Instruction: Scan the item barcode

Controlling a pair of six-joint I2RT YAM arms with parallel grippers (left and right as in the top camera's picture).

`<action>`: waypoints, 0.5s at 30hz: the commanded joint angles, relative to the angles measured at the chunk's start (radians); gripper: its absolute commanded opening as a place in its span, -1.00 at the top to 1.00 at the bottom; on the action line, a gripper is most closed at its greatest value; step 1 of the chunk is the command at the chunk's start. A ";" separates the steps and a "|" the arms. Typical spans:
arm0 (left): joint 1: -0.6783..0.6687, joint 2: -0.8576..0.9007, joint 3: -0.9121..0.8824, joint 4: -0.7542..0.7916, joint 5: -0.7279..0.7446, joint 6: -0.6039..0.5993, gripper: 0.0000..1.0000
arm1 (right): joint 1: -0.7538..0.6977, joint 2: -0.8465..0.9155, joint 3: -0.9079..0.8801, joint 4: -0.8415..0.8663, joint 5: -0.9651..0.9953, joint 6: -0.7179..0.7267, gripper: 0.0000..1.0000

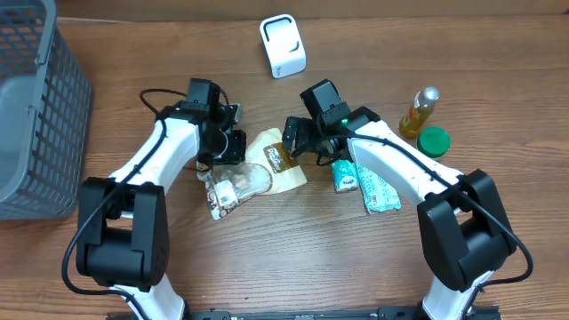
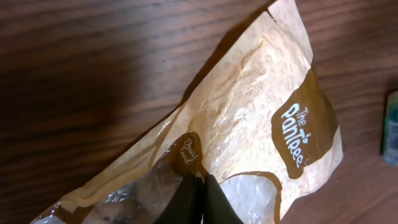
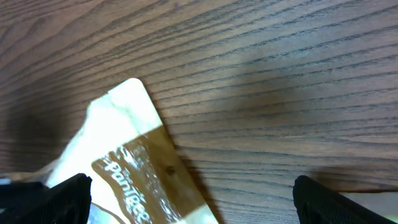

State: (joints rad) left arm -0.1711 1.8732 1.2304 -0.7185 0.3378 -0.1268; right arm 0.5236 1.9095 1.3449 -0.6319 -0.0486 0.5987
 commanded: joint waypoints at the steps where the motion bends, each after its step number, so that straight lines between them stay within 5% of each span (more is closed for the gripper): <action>1: 0.005 0.013 0.041 -0.031 0.029 0.008 0.92 | -0.002 0.000 0.000 -0.003 -0.006 -0.003 -1.00; 9: 0.035 0.013 0.262 -0.256 0.027 0.008 0.83 | -0.002 0.000 0.000 -0.002 -0.020 -0.004 -1.00; 15: 0.040 0.014 0.304 -0.424 -0.068 0.044 0.41 | -0.002 0.000 0.000 -0.002 -0.020 -0.004 -1.00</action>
State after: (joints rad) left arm -0.1364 1.8816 1.5211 -1.0962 0.3359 -0.1188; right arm 0.5232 1.9095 1.3449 -0.6376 -0.0666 0.5983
